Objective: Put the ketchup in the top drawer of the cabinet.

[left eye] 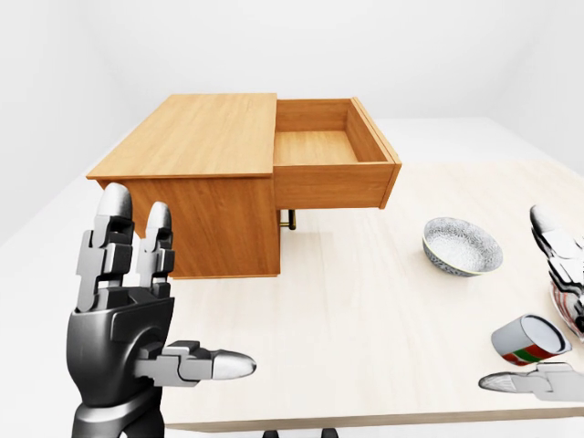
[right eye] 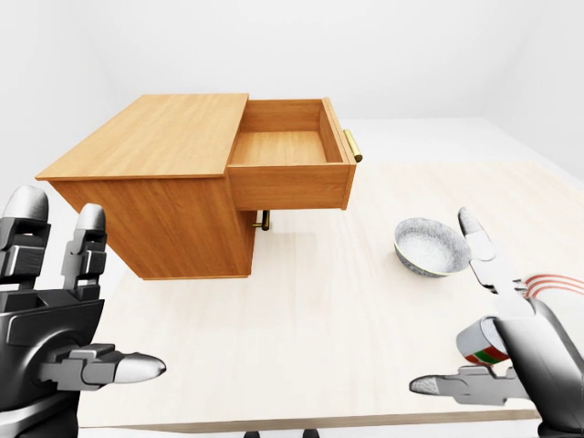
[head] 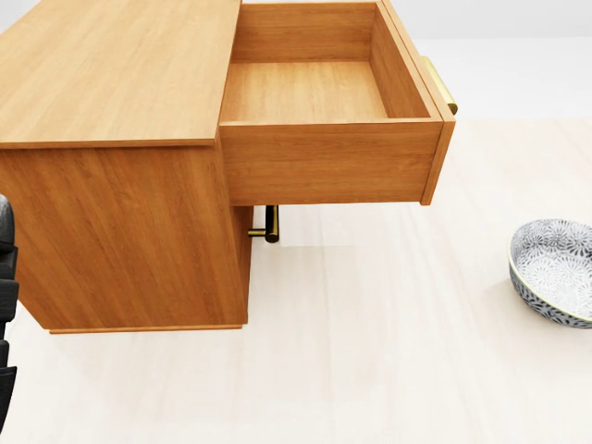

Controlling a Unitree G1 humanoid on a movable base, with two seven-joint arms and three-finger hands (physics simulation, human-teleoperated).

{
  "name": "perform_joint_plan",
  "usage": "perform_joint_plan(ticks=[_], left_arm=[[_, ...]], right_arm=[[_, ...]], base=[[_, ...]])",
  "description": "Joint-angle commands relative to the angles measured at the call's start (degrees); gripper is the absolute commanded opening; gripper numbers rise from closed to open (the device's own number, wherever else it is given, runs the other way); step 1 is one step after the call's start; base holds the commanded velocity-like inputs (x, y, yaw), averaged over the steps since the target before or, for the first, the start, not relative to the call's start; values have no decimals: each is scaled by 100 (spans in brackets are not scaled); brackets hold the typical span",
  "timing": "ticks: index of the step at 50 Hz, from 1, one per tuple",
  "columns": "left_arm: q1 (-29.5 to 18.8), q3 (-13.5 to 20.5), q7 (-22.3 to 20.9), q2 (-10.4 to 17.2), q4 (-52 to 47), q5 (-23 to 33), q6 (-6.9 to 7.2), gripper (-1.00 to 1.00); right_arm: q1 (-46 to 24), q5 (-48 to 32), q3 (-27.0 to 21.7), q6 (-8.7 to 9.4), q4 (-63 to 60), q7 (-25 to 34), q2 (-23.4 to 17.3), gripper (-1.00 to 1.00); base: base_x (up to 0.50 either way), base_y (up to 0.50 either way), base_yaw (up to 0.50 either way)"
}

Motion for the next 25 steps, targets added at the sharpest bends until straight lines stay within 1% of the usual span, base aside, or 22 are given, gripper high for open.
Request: perform_joint_plan(ticks=[1,7,10,14,20,25], left_arm=[[-27,59,-8,-7,82,-40,0,100],[-15,62,-4,-22,-15,-64,0,100],[-9,24,-16,-18,51,-22,0,100],[-17,6,-2,1,59,-65,0,100],[-5,-12,11,7,43,-51,0,100],[18,-32,13,8,24,-42,0,100]], right_arm=[[-972,-1644,-1878,0,692,347,-379,100],[-1153,-2027,-1969,0,1093,347,-418,100],[-1085,-2024,-1946,0,1501,347,-320,100],[-947,-2027,-2052,0,1986,347,-327,100],[-870,-2011,-2182,0,2301,347,-370,100],[-858,-2072,-2139,0,2584,347,-410,100]], base=[[0,0,0],[0,0,0],[0,0,0],[0,0,0],[0,0,0],[0,0,0]])
